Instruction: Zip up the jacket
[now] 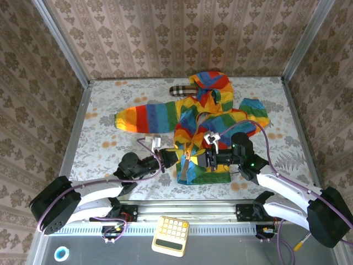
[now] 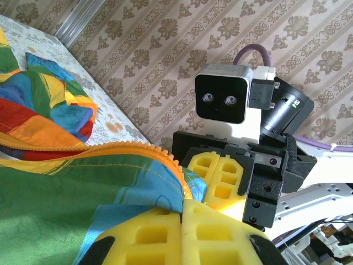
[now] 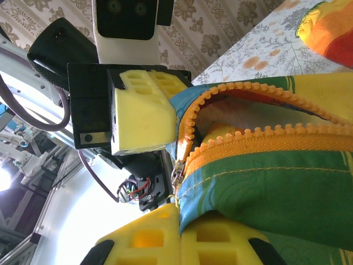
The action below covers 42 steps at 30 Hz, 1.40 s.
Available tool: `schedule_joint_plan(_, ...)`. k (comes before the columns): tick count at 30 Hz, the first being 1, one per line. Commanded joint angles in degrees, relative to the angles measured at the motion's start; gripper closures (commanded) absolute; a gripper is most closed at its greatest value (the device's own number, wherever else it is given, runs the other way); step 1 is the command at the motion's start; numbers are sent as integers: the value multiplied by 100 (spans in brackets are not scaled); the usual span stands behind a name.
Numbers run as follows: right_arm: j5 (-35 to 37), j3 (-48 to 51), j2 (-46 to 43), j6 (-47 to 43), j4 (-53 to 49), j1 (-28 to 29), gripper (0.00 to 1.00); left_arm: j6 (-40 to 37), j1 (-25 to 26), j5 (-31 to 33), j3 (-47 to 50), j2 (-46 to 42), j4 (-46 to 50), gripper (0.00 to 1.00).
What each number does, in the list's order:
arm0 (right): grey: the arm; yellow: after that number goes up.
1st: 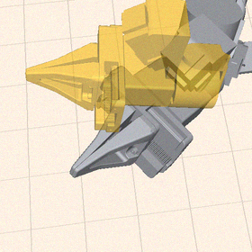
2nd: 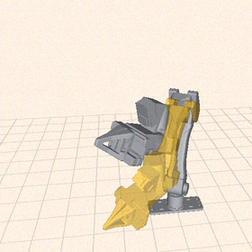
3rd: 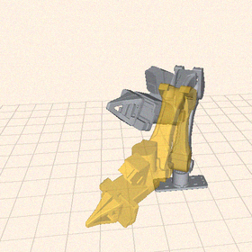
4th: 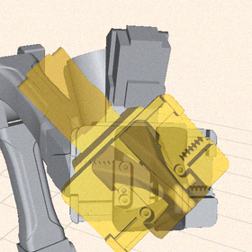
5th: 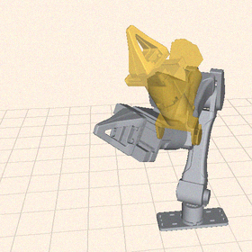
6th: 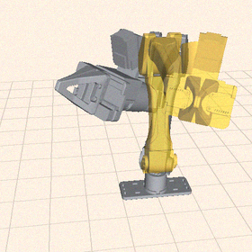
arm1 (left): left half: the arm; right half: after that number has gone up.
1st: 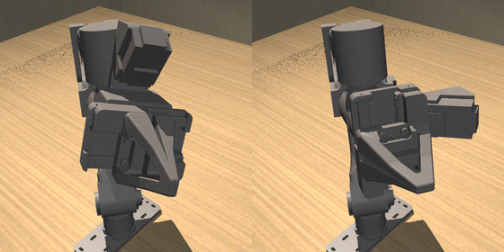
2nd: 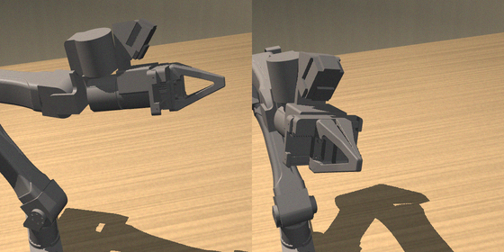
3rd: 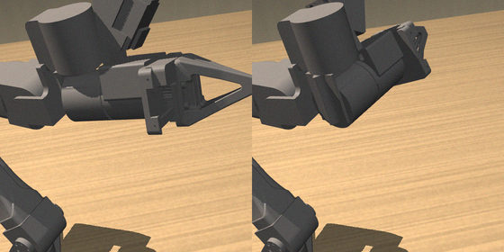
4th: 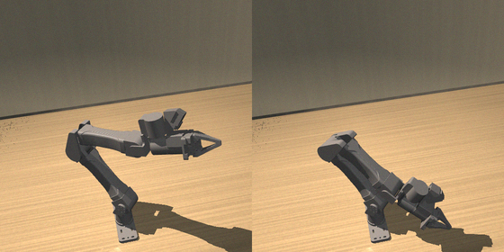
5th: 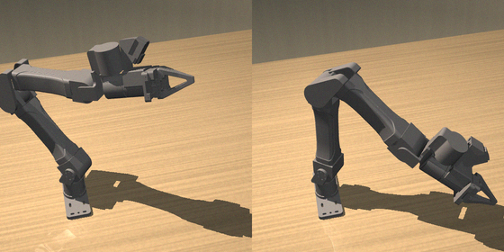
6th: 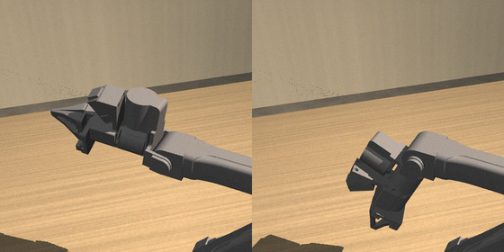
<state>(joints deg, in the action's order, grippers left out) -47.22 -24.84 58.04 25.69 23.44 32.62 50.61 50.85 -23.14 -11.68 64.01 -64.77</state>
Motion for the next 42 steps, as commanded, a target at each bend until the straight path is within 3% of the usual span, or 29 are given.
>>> schedule_joint_plan(1,-260,-38,-8,26,247,-12,100,37,-51,-2,-36,-134,-232,100)
schedule_joint_plan(42,-169,-117,23,164,500,-1,100,83,159,99,201,-81,-387,100)
